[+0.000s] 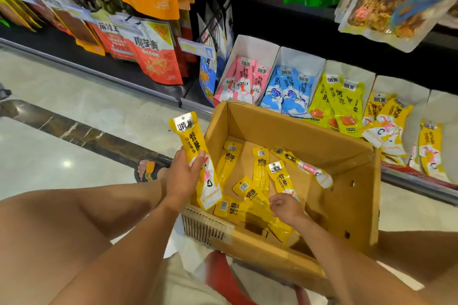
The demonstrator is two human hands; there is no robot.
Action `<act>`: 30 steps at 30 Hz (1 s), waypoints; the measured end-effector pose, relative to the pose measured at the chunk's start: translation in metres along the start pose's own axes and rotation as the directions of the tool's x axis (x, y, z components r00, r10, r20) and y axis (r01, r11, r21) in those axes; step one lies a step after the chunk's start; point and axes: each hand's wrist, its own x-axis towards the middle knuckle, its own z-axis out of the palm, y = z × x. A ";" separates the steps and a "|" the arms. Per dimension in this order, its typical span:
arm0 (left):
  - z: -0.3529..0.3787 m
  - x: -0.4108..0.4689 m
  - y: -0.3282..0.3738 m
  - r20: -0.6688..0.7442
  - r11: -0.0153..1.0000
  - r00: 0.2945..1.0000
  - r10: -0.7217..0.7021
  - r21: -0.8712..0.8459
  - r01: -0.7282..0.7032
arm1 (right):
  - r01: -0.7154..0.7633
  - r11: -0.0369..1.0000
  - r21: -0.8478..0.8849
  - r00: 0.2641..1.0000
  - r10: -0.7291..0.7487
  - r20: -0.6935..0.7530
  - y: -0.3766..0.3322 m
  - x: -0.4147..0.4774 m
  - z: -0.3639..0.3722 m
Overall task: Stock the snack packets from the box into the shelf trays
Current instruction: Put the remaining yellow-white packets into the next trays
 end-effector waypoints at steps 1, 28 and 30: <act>0.001 0.001 -0.001 0.001 1.000 1.000 -0.006 -0.011 0.006 | 0.010 0.998 -0.056 0.999 -0.012 -0.033 0.003 0.005 0.002; 0.012 0.007 -0.012 0.015 0.989 1.000 0.006 0.147 -0.008 | -0.006 0.654 -0.757 1.000 -0.001 -0.009 0.011 0.075 0.045; 0.012 0.008 -0.012 0.017 0.990 1.000 -0.003 0.141 0.000 | -0.004 0.666 -0.746 1.000 -0.008 -0.012 0.009 0.076 0.045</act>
